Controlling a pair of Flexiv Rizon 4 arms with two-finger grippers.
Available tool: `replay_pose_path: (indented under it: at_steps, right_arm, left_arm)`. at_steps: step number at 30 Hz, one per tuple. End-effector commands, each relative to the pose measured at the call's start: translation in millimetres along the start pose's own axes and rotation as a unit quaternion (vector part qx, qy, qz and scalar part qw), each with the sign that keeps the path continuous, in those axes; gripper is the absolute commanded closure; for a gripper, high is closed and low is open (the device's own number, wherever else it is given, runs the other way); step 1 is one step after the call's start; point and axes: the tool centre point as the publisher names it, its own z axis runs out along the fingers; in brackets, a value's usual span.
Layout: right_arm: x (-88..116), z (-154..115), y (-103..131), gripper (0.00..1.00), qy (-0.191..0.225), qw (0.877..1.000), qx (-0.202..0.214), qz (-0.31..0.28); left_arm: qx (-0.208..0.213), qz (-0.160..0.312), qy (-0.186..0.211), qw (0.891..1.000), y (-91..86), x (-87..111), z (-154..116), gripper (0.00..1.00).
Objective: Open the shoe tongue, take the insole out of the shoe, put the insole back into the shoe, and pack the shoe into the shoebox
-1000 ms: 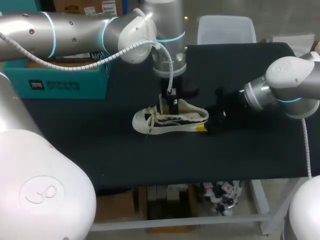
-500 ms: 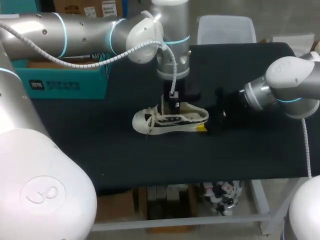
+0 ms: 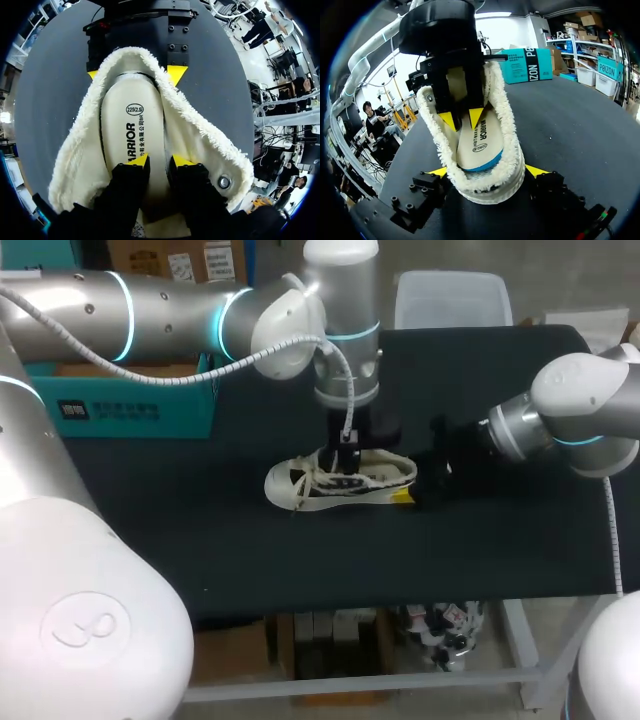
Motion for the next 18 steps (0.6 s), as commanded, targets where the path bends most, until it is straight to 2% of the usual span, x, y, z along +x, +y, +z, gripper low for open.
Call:
replay_pose_path:
  at_steps: [1, 6, 13, 18]
  right_arm:
    - [-4.0, 3.9, -9.5, 1.00, 0.002, 1.000, -0.001, 0.001]
    - [-4.0, 3.9, -9.5, 1.00, 0.002, 1.000, -0.001, 0.001]
    - [-4.0, 3.9, -9.5, 1.00, 0.002, 1.000, -0.001, 0.001]
    - [-4.0, 3.9, -9.5, 1.00, 0.002, 1.000, -0.001, 0.001]
  left_arm:
    - [-0.001, -0.008, -0.022, 1.000, 0.4, 6.5, 19.8, 0.69]
    - [-0.005, -0.011, -0.029, 1.000, 0.9, -2.5, 28.2, 0.72]
    - [-0.011, -0.009, -0.039, 0.999, 8.0, -11.6, 40.3, 0.72]
    - [-0.024, -0.003, -0.081, 0.996, 8.8, -16.4, 47.8, 0.71]
